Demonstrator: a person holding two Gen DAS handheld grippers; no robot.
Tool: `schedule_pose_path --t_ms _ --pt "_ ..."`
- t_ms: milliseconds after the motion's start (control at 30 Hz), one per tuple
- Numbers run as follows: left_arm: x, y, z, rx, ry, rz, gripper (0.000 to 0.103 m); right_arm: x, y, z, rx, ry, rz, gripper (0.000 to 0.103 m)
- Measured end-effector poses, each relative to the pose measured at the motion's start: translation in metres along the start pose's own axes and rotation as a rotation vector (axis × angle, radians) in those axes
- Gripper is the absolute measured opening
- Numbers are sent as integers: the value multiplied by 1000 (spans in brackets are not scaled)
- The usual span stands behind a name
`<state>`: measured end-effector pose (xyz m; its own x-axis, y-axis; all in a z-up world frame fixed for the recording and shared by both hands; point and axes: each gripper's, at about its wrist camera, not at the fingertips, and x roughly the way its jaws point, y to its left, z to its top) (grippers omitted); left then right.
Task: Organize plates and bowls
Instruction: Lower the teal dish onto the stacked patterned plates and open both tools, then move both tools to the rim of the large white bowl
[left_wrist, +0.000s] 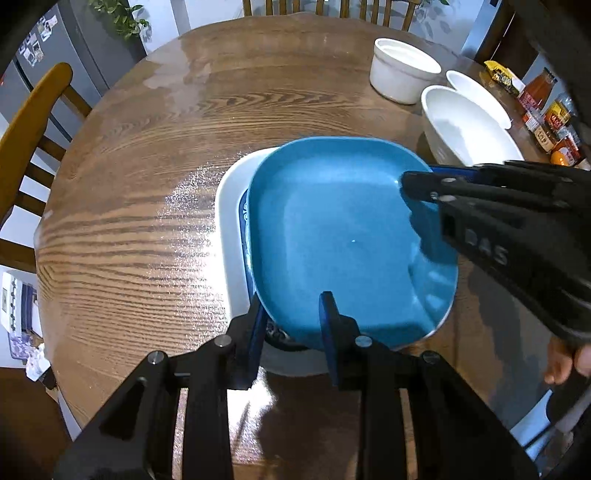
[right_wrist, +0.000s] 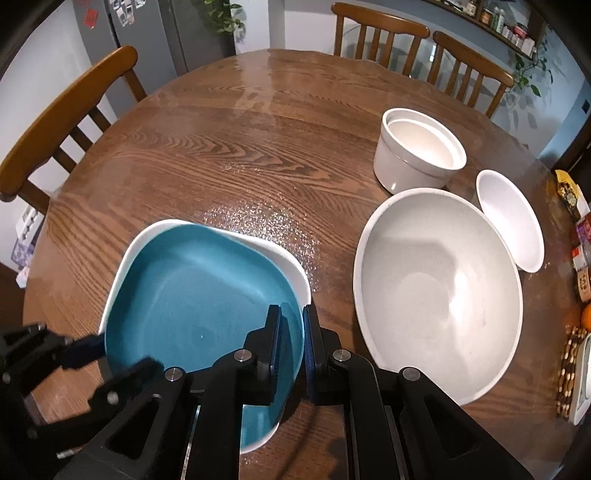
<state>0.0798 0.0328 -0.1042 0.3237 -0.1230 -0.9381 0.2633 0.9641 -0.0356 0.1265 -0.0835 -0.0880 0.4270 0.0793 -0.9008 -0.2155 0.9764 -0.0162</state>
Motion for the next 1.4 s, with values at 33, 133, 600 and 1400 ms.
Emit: schedule_pose_path --t_ms 33,133,600,1400 --pt "-2 1 0 -3 -5 -1 26 1 1 1 -3 4 -1 10" --pt "-9 8 0 -29 -17 -1 27 -1 3 3 -10 5 8 10" --pt "-43 46 7 -179 -91 -4 56 -63 -22 -4 73 -154 102 35" --pt "-69 -33 33 14 -203 -66 66 -106 -92 -53 266 -236 75 42"
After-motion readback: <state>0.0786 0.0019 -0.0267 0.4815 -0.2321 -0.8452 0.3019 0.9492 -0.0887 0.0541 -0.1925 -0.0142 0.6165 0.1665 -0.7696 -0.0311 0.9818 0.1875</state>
